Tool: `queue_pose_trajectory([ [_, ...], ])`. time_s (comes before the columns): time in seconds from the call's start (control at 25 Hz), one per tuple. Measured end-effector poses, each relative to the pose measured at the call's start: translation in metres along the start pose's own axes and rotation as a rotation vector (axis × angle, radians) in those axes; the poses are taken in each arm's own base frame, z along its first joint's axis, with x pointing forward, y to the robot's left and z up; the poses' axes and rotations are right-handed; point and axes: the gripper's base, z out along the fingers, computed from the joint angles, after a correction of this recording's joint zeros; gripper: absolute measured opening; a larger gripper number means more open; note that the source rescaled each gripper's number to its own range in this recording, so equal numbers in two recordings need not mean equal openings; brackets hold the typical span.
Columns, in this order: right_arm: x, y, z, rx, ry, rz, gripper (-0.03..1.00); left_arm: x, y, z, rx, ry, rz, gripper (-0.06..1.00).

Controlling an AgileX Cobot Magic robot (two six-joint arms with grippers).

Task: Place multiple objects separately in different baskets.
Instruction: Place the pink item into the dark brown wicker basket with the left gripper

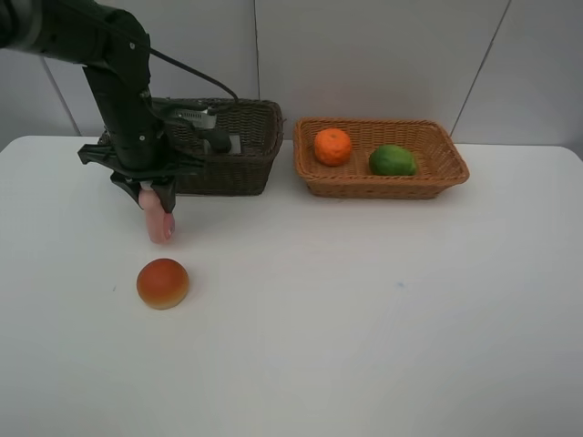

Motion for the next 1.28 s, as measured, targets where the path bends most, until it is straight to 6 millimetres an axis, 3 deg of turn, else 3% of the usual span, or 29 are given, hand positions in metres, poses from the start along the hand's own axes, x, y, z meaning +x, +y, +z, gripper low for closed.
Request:
queue_pose_trajectory([
  [0.6, 0.0, 0.0, 0.0, 0.0, 0.0, 0.0, 0.84, 0.018, 0.002, -0.096, 0.056, -0.226, 0.017, 0.43],
  [1.08, 0.0, 0.0, 0.0, 0.0, 0.0, 0.0, 0.84, -0.008, 0.011, -0.167, 0.05, -0.493, 0.008, 0.43],
  [1.28, 0.0, 0.0, 0.0, 0.0, 0.0, 0.0, 0.84, -0.026, 0.017, -0.184, 0.039, -0.582, -0.01, 0.43],
])
